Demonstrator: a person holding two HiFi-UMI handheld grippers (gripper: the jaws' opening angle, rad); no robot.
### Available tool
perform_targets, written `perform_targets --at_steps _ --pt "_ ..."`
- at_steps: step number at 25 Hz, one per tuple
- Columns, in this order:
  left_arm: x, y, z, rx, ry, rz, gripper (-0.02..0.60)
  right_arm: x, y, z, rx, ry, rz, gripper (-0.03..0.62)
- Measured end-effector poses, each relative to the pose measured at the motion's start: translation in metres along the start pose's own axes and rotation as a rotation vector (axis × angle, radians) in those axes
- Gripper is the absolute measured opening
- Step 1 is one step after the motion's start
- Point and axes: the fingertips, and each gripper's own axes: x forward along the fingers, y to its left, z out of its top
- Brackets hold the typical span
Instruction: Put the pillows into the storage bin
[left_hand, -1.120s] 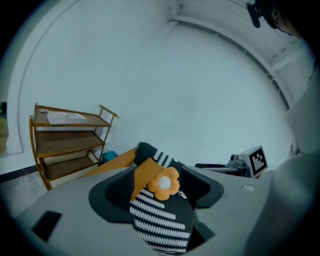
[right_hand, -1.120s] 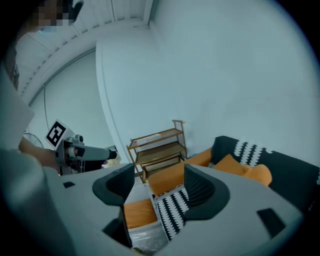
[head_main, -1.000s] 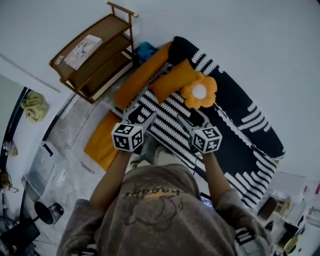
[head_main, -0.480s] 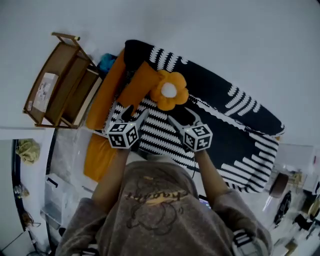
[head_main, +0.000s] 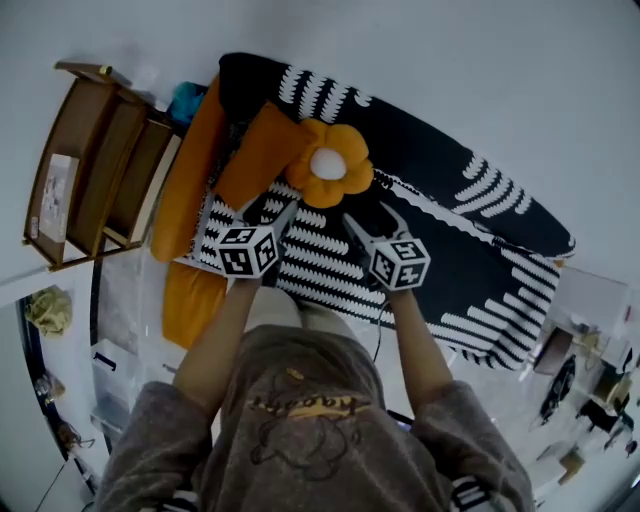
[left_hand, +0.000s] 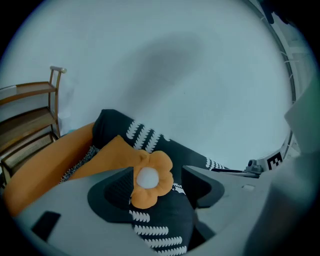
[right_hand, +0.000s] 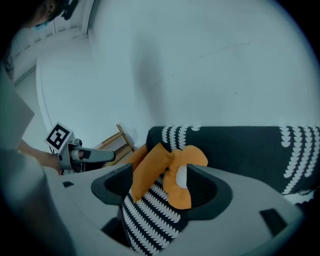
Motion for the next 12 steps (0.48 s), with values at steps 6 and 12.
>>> perform_targets --at_steps 6,12 --pt "0.082 0.051 -0.036 -0.052 0.074 0.016 0.282 0.070 -0.063 -0.039 0.037 0.071 -0.064 0.336" --pt "0.163 0.088 -0.085 -0.080 0.151 0.012 0.288 0.126 -0.117 -0.085 0.058 0.130 -0.097 0.341"
